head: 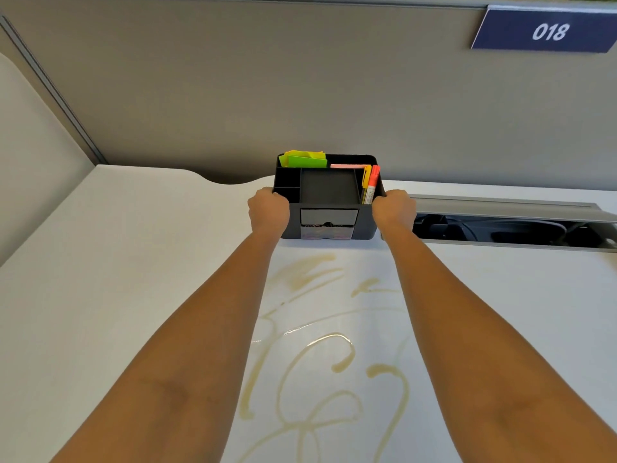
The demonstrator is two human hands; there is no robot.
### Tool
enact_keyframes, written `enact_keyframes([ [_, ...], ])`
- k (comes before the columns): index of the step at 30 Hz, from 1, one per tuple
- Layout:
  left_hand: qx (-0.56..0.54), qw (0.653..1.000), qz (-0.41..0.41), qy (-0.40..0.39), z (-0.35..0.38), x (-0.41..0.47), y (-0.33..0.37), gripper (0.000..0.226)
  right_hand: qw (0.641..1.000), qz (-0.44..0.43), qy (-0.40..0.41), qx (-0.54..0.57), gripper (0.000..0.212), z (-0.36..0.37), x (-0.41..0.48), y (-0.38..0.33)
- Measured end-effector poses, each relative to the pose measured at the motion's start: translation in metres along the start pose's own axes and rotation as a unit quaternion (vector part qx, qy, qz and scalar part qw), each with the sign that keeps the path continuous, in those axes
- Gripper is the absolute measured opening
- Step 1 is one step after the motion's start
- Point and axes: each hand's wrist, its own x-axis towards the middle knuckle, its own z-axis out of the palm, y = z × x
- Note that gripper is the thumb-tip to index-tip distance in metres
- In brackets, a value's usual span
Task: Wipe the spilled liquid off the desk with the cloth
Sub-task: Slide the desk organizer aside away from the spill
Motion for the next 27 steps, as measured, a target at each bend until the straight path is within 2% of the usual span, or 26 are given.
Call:
enact_keyframes([
  [15,0.005,0.999,-0.023,0.022,-0.012,0.0,0.006,0.028,0.998,-0.035,0.027,-0.037,0.024,0.001,-0.017,-0.026],
  [27,0.017,0.993,-0.029,0.11,-0.102,0.033,-0.021,0.029,0.995,-0.094,-0.02,0.0,0.024,0.041,-0.049,-0.111],
])
